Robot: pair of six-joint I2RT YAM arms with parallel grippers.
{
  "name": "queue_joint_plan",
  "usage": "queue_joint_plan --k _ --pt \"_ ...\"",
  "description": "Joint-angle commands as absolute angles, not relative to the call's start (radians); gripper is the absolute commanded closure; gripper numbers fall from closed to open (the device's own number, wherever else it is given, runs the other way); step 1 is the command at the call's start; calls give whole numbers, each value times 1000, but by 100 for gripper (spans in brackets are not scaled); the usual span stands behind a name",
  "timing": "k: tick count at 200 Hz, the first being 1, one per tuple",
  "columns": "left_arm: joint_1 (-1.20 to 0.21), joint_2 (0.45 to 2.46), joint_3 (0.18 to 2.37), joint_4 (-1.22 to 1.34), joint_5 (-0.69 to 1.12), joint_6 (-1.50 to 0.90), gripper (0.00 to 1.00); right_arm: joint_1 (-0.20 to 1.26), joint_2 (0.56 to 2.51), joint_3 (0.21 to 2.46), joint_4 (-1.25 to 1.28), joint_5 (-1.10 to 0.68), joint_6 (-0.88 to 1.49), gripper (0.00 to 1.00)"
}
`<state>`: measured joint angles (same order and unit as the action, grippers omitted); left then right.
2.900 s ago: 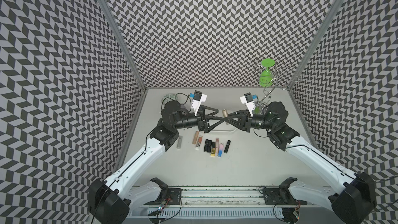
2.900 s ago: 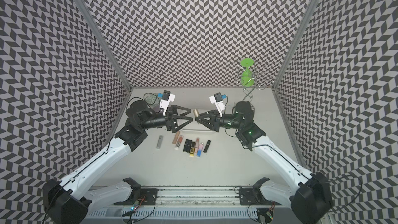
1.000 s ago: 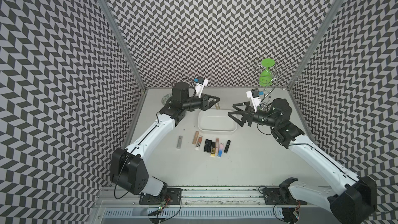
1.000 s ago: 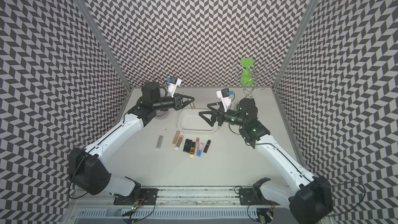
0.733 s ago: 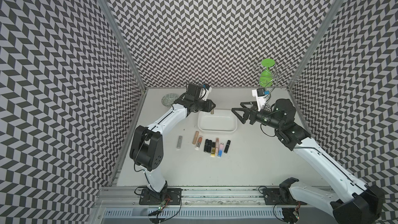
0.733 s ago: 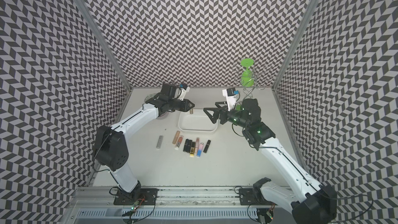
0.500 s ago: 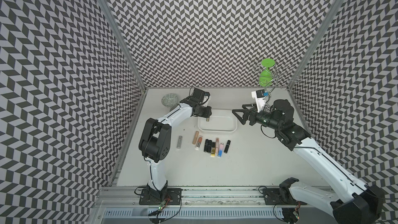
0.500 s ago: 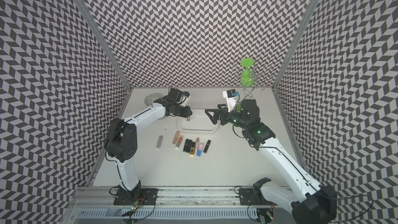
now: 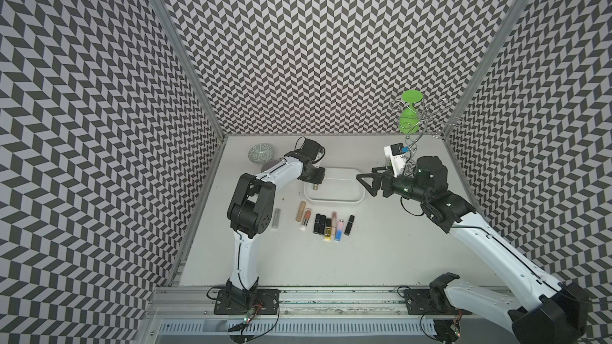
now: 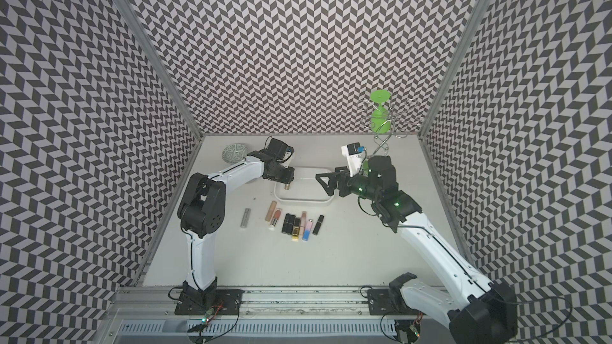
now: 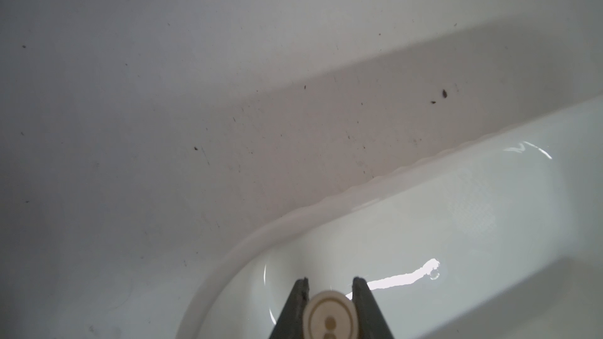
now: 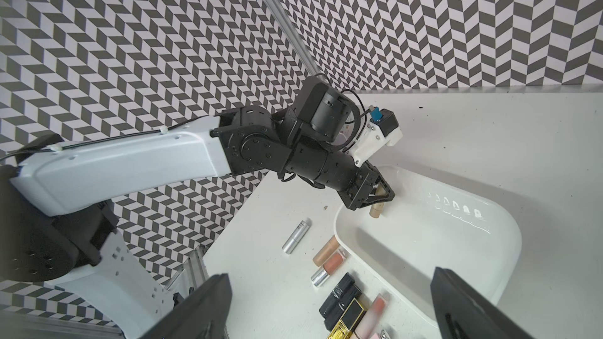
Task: Put the lipstick into the storage box
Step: Place the lipstick in the storage box.
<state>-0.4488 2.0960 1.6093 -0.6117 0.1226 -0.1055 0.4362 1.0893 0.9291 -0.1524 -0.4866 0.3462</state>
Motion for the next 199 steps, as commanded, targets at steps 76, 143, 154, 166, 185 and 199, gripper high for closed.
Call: queue_joint_plan --k 76,143,154,166,185,199 --pt "-464 2182 1675 -686 86 -111 94 440 1106 899 -168 -444 326 0" --pt "-463 2197 1672 -693 65 -112 76 440 1199 995 -329 -431 287 0" --pt "-461 2192 1672 -693 63 -110 75 440 1197 991 -327 -431 290 0" --pt "-457 2186 1672 -692 63 -110 70 439 1196 991 -327 -430 291 0" --pt "-453 2175 1673 -690 60 -108 64 439 1197 991 -328 -429 294 1" --pt "-451 2167 1675 -686 67 -110 63 440 1196 990 -329 -432 298 1"
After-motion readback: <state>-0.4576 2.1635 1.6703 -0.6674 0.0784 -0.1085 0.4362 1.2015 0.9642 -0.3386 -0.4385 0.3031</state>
